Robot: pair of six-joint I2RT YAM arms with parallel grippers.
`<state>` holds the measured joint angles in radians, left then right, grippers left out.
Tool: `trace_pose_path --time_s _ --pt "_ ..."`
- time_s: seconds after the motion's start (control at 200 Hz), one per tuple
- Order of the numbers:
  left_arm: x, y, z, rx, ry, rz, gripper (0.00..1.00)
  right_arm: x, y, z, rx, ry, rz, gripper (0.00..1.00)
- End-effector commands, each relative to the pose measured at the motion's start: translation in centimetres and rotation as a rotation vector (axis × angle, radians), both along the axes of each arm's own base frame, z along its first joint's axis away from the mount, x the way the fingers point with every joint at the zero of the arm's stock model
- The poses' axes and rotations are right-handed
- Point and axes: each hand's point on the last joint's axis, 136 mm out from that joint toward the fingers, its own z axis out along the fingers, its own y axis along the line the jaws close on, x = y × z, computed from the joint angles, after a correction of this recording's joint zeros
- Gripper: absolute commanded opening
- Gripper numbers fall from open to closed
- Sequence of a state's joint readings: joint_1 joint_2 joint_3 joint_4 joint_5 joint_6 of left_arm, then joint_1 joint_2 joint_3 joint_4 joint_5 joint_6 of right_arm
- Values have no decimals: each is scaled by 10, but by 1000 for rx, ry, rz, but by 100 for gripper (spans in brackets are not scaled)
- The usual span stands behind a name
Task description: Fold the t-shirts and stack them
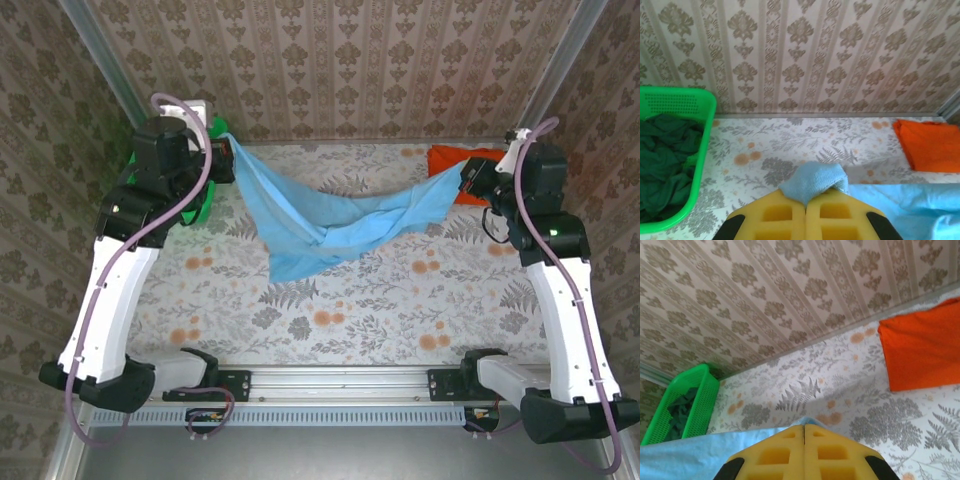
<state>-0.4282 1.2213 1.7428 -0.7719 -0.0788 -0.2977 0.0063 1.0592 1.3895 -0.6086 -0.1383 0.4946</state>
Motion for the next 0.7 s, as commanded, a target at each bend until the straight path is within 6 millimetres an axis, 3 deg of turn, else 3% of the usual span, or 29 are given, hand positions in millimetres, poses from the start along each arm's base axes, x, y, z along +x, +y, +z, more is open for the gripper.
trace_pose_path --time_s 0.0,0.275,0.415,0.47,0.55,0.61,0.695 --pt "-36 5 84 -171 -274 -60 0 -21 -7 60 -39 -188 -27 0" --pt "-98 15 174 -391 -530 -162 0 -87 -18 172 -149 -582 -91 0" --pt "-104 11 191 -465 -529 -203 0 -105 -23 205 -164 -684 -129 0" --pt "-95 12 188 -488 -505 -173 0 -101 -23 210 -164 -694 -127 0" --pt "-62 15 164 -501 -391 -64 0 -74 -24 202 -154 -637 -132 0" --pt "-27 19 130 -507 -262 43 0 -40 -25 185 -157 -549 -129 0" --pt "27 30 60 -560 -9 191 0 22 -26 136 -147 -326 -122 0"
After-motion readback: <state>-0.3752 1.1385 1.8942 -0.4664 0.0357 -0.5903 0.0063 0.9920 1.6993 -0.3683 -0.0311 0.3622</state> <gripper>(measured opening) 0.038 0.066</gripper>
